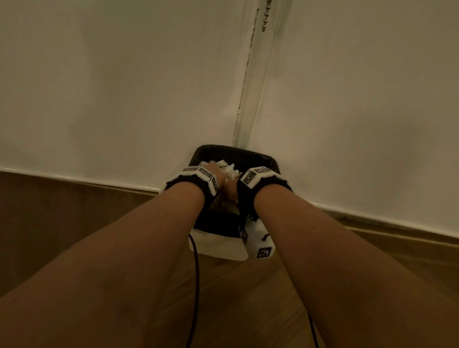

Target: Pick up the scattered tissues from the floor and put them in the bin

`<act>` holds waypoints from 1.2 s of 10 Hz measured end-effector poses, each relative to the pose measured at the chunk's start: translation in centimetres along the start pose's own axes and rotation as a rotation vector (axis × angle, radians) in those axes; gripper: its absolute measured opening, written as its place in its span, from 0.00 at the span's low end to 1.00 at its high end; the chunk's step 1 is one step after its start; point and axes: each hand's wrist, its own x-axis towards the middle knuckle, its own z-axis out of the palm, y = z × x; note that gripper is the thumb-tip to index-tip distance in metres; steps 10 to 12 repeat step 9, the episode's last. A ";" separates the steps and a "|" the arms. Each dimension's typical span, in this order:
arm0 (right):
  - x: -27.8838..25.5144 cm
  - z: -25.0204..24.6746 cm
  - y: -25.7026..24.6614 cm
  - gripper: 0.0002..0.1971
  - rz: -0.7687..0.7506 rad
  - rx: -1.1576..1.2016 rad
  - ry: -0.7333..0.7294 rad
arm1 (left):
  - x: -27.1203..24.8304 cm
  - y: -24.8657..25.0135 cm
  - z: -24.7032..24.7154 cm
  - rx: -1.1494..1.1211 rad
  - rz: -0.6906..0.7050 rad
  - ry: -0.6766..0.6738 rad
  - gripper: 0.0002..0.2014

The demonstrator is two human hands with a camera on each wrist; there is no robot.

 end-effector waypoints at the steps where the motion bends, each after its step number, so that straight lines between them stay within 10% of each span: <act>1: 0.0 0.3 0.4 0.38 -0.005 0.042 0.058 | -0.5 0.2 -0.7 -0.036 -0.002 -0.059 0.34; 3: -1.2 0.3 1.2 0.47 0.052 0.069 0.034 | -2.9 -0.6 -1.6 -0.066 0.077 0.139 0.21; 6: -5.3 0.6 2.3 0.18 0.013 0.486 0.378 | -7.6 -2.4 -2.1 -0.239 0.029 0.408 0.18; 12: -4.1 2.9 5.5 0.20 0.073 0.664 0.246 | -6.3 -3.2 -1.1 -0.417 -0.052 0.148 0.15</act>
